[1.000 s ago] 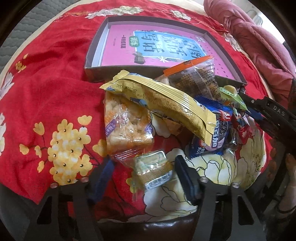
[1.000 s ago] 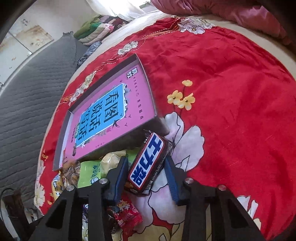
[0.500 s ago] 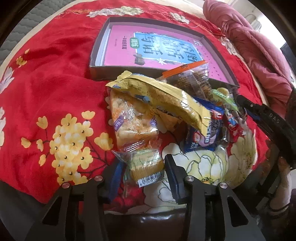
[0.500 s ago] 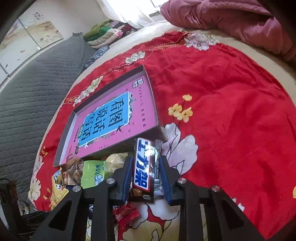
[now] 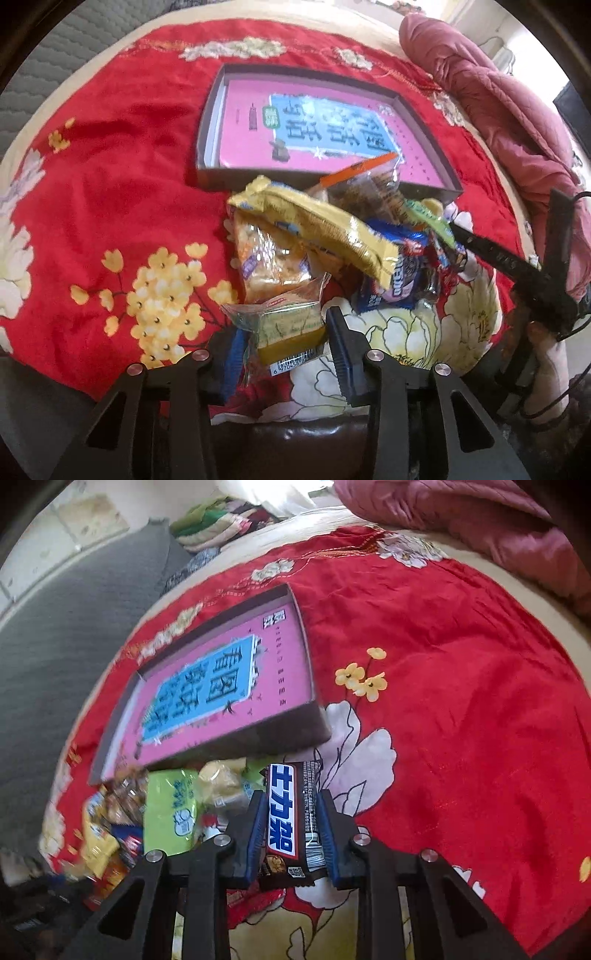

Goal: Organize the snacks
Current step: 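Lift both held snacks and carry them over the grey box with the pink book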

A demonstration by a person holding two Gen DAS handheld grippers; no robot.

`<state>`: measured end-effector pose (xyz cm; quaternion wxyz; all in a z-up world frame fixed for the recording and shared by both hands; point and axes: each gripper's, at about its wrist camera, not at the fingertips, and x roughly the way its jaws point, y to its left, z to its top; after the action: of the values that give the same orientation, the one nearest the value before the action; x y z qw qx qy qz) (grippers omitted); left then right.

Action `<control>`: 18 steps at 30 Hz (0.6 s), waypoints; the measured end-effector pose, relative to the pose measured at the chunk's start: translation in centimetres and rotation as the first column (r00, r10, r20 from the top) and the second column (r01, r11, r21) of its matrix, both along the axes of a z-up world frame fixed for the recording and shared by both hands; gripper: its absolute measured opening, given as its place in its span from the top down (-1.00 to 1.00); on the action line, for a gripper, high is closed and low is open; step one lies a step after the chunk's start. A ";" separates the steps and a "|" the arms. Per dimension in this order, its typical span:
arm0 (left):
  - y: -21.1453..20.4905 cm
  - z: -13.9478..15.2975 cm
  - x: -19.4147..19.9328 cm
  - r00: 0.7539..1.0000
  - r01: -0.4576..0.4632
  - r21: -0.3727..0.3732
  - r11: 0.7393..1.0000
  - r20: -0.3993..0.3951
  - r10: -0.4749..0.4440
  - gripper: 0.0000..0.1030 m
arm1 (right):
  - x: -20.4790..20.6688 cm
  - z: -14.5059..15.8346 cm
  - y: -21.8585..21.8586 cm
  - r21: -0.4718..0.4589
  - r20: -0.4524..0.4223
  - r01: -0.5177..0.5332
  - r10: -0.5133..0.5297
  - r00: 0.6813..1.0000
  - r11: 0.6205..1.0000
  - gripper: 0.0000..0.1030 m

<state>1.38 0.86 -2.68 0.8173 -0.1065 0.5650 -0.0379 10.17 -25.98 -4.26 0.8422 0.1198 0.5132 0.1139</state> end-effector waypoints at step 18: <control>0.9 2.0 2.5 0.996 -0.057 -0.006 0.998 0.066 0.058 0.16 | 0.3 -0.4 -0.4 0.025 0.000 -0.022 0.022 1.000 0.999 0.44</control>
<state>3.89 1.72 -0.64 0.8360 -0.1230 0.5345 -0.0189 10.44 -26.34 -4.63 0.8393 0.1248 0.5130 0.1295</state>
